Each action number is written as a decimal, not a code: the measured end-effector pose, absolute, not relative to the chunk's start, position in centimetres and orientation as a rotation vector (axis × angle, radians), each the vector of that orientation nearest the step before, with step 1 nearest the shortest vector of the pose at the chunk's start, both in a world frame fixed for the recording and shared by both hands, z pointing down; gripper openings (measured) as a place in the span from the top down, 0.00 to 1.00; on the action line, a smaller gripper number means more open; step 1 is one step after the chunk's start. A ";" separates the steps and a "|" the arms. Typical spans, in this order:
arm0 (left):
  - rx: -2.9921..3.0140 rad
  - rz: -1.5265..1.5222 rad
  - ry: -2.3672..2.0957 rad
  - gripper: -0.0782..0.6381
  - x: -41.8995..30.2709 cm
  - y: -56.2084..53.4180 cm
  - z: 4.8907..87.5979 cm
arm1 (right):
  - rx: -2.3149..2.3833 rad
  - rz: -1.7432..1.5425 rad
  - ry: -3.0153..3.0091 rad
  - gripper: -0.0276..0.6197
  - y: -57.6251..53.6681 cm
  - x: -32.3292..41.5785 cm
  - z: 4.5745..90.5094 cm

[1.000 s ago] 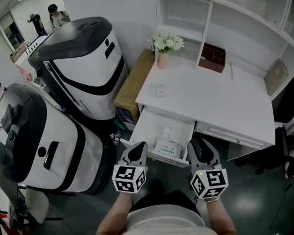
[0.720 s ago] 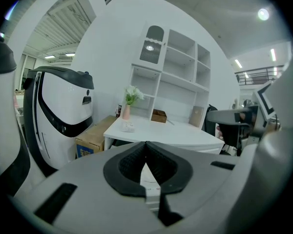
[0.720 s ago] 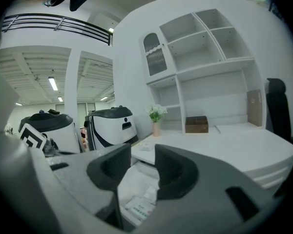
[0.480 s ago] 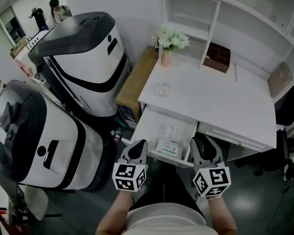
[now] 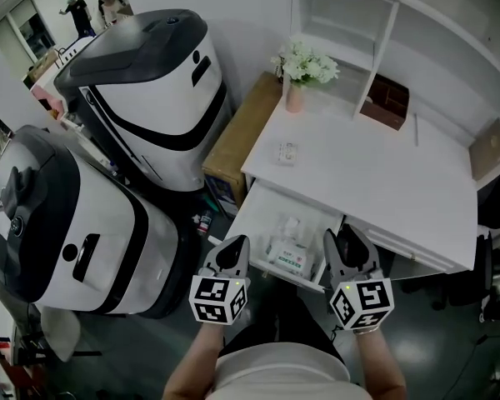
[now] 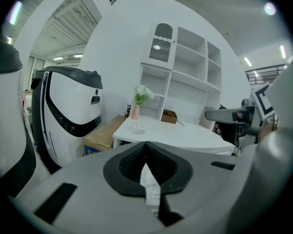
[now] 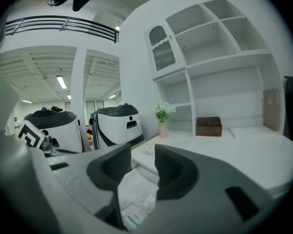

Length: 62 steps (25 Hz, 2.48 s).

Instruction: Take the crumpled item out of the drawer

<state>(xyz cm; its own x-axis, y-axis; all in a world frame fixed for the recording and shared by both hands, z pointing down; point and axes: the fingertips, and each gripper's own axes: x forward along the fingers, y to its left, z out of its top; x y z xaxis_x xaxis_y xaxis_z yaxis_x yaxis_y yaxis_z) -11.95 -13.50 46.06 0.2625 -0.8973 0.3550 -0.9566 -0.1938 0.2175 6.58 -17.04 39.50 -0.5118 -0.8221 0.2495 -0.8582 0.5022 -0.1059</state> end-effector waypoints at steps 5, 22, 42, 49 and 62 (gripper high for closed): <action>2.113 0.211 -1.723 0.90 -12.5 -14.6 46.1 | 1.371 0.313 -2.604 0.74 -19.0 5.5 40.0; 1.901 0.229 -1.854 0.90 -14.5 -15.5 47.9 | 1.071 0.358 -2.606 0.75 -23.5 2.6 45.7; 1.694 0.232 -1.945 0.90 -15.3 -14.0 49.8 | 0.726 0.427 -2.432 0.75 -24.4 0.6 57.6; 1.637 0.237 -1.964 0.90 -15.8 -13.4 50.3 | 0.623 0.369 -2.305 0.75 -24.4 0.6 62.9; 1.529 0.262 -1.994 0.90 -16.5 -11.8 51.7 | 0.436 0.305 -2.112 0.74 -23.7 0.5 70.7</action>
